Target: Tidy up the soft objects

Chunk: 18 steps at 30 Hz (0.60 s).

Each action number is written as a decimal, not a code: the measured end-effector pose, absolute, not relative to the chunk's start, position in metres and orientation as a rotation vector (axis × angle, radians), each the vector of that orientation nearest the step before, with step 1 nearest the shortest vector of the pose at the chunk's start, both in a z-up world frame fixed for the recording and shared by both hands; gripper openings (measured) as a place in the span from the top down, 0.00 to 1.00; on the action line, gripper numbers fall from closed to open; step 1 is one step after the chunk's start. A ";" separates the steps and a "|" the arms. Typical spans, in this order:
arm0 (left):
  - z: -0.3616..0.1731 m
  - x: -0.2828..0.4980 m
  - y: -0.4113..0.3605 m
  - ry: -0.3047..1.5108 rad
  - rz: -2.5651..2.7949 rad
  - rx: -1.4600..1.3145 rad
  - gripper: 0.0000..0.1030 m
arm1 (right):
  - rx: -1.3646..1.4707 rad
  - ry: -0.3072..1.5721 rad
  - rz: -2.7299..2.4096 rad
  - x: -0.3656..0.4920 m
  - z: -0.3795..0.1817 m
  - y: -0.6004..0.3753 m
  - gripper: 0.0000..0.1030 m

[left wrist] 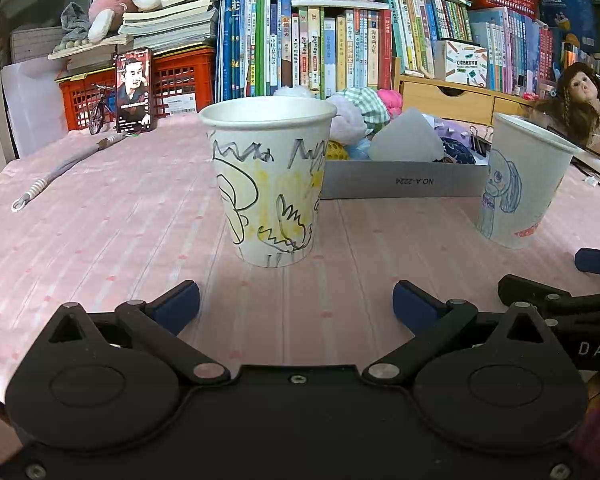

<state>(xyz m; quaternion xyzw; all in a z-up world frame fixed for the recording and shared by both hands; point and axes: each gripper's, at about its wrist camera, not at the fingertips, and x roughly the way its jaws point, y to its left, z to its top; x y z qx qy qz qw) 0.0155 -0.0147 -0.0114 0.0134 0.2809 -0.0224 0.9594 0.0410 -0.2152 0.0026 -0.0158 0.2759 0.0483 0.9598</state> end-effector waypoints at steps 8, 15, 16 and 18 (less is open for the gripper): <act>-0.012 0.015 -0.014 0.570 -0.045 0.026 0.00 | -0.032 0.577 0.099 0.044 0.002 -0.214 0.00; -0.012 0.016 -0.015 0.569 -0.046 0.027 0.00 | -0.032 0.581 0.099 0.045 0.003 -0.214 0.00; -0.012 0.016 -0.015 0.569 -0.046 0.026 0.00 | -0.032 0.581 0.098 0.045 0.003 -0.214 0.00; -0.012 0.016 -0.015 0.570 -0.046 0.026 0.00 | -0.032 0.581 0.098 0.045 0.003 -0.214 0.00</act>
